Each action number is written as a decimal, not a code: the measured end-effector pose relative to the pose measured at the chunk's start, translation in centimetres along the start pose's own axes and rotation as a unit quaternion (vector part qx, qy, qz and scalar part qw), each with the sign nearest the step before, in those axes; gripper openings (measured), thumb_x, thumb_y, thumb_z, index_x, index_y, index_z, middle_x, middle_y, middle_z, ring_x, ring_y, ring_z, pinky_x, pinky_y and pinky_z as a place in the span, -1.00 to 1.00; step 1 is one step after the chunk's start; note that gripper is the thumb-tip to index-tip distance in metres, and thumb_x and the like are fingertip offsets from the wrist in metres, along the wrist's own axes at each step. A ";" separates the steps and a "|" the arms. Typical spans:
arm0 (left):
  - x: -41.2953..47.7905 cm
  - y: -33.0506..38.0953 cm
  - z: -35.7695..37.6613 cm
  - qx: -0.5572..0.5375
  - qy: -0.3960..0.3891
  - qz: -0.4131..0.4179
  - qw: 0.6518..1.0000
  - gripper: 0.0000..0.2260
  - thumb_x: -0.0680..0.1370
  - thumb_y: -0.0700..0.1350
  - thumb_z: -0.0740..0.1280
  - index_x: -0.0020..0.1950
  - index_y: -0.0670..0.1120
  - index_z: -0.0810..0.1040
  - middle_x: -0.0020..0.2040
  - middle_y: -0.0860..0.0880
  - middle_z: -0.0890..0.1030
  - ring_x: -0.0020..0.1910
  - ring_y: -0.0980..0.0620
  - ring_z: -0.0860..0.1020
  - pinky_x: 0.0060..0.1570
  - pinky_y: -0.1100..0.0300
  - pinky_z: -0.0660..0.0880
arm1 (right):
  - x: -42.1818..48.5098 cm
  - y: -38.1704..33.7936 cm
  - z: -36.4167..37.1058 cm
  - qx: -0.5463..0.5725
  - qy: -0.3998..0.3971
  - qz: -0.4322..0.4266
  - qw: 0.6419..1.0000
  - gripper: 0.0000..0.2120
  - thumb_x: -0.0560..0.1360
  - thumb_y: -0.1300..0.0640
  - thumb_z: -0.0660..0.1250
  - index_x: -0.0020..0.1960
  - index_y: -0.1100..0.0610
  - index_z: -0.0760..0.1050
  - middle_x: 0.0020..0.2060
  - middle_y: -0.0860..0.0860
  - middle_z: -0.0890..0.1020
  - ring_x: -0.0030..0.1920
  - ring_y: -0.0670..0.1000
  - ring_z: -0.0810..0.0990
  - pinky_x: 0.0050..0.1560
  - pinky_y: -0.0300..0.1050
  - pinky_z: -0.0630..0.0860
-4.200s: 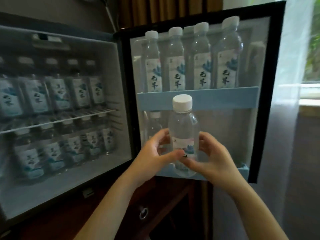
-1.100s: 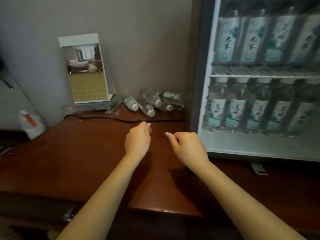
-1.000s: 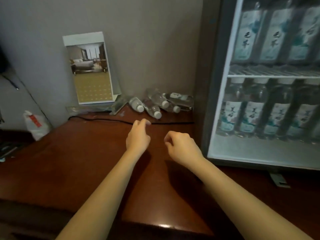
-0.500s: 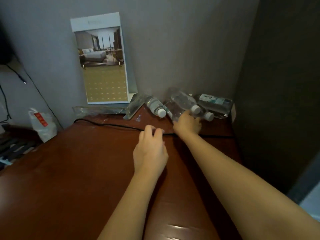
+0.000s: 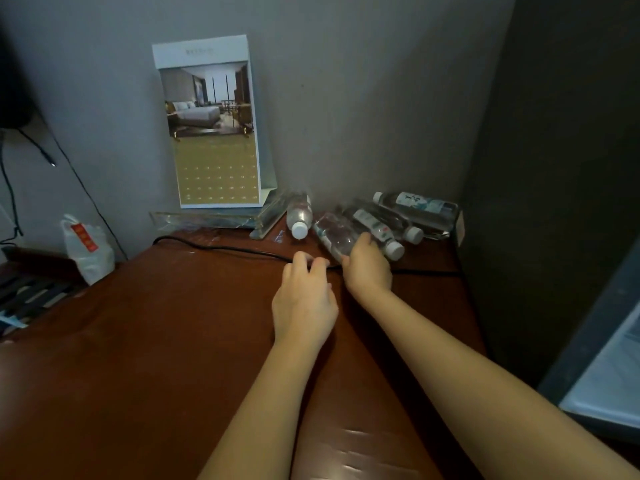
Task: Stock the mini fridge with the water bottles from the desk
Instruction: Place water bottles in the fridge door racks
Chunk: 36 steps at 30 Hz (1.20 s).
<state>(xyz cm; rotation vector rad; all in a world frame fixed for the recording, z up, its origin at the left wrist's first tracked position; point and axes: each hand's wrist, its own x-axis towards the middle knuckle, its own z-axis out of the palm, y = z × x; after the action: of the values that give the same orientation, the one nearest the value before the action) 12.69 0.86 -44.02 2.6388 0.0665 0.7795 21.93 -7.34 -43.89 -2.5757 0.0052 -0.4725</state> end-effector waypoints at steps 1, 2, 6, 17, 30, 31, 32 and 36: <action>0.0 0.0 0.0 0.001 0.000 0.000 1.000 -0.70 0.57 -0.08 0.21 0.31 0.00 0.37 0.22 0.03 0.33 0.19 0.05 0.36 -0.16 0.24 0.32 | -0.4 -0.1 -0.2 0.000 -0.002 -0.008 1.000 -0.64 0.56 0.13 0.22 0.29 0.25 0.25 0.16 0.18 0.51 0.12 0.19 0.54 -0.02 0.03 0.50; -0.1 0.0 -0.1 0.000 0.000 0.000 1.000 -0.70 0.57 -0.08 0.21 0.31 0.00 0.38 0.22 0.02 0.33 0.19 0.05 0.36 -0.16 0.24 0.33 | -0.8 -0.2 -0.5 0.002 -0.004 -0.011 1.000 -0.63 0.56 0.12 0.23 0.29 0.25 0.25 0.17 0.18 0.50 0.12 0.19 0.54 -0.02 0.03 0.50; -0.2 -0.1 -0.3 0.003 -0.002 -0.007 1.000 -0.68 0.56 -0.08 0.23 0.32 0.00 0.36 0.22 0.02 0.32 0.21 0.04 0.35 -0.09 0.19 0.42 | -1.9 -0.6 -2.0 0.026 -0.016 0.002 1.000 -0.60 0.56 0.11 0.22 0.32 0.25 0.24 0.18 0.18 0.50 0.14 0.20 0.53 0.01 0.05 0.51; -0.2 0.0 0.1 -0.027 -0.026 0.006 0.999 -0.23 0.45 0.08 0.40 0.51 0.00 0.03 0.35 -0.01 0.27 0.32 -0.01 0.30 0.16 0.15 0.39 | -3.6 -1.4 -11.8 0.109 0.082 0.037 0.990 -0.66 0.59 -0.06 0.09 0.13 0.18 0.45 0.06 0.14 0.60 0.11 0.21 0.54 -0.05 -0.06 0.37; -1.9 2.5 -0.3 -0.492 -0.323 0.003 0.809 -0.47 0.17 -0.05 0.57 0.10 0.03 0.53 -0.01 0.04 0.68 -0.01 0.08 0.64 -0.02 0.19 0.53 | -7.7 1.3 -15.9 0.141 0.092 -0.068 0.983 -0.60 0.50 -0.16 0.23 0.10 0.16 0.45 -0.06 0.09 0.61 -0.01 0.10 0.59 -0.01 0.12 0.54; -1.9 2.4 -0.5 -0.497 -0.336 -0.001 0.800 -0.47 0.19 -0.06 0.55 0.13 0.03 0.52 0.02 0.03 0.67 0.02 0.06 0.63 0.02 0.17 0.53 | -8.1 1.7 -16.1 0.150 0.093 -0.069 0.982 -0.61 0.50 -0.14 0.25 0.11 0.17 0.45 -0.03 0.10 0.60 0.01 0.10 0.57 0.02 0.10 0.53; -1.9 2.4 -0.6 -0.504 -0.348 -0.011 0.791 -0.46 0.20 -0.06 0.54 0.16 0.02 0.51 0.07 0.01 0.66 0.07 0.04 0.62 0.07 0.14 0.52 | -8.5 2.0 -16.3 0.157 0.089 -0.068 0.981 -0.61 0.51 -0.11 0.25 0.15 0.17 0.44 0.03 0.10 0.56 0.05 0.09 0.55 0.05 0.06 0.51; -2.1 2.0 -1.6 -0.517 -0.381 -0.031 0.766 -0.37 0.19 -0.05 0.54 0.22 -0.10 0.47 0.17 -0.11 0.60 0.16 -0.06 0.57 0.21 0.02 0.47 | -10.9 3.1 -16.6 0.239 0.055 -0.079 0.966 -0.64 0.53 -0.01 0.26 0.28 0.06 0.33 0.07 0.06 0.54 0.07 0.04 0.55 0.06 -0.05 0.51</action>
<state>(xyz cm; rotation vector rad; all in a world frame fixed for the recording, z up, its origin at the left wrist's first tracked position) 9.90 -0.73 -43.11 1.6460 -0.3860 -0.3152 6.48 -17.15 -35.63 -2.0821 -0.2476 -0.5946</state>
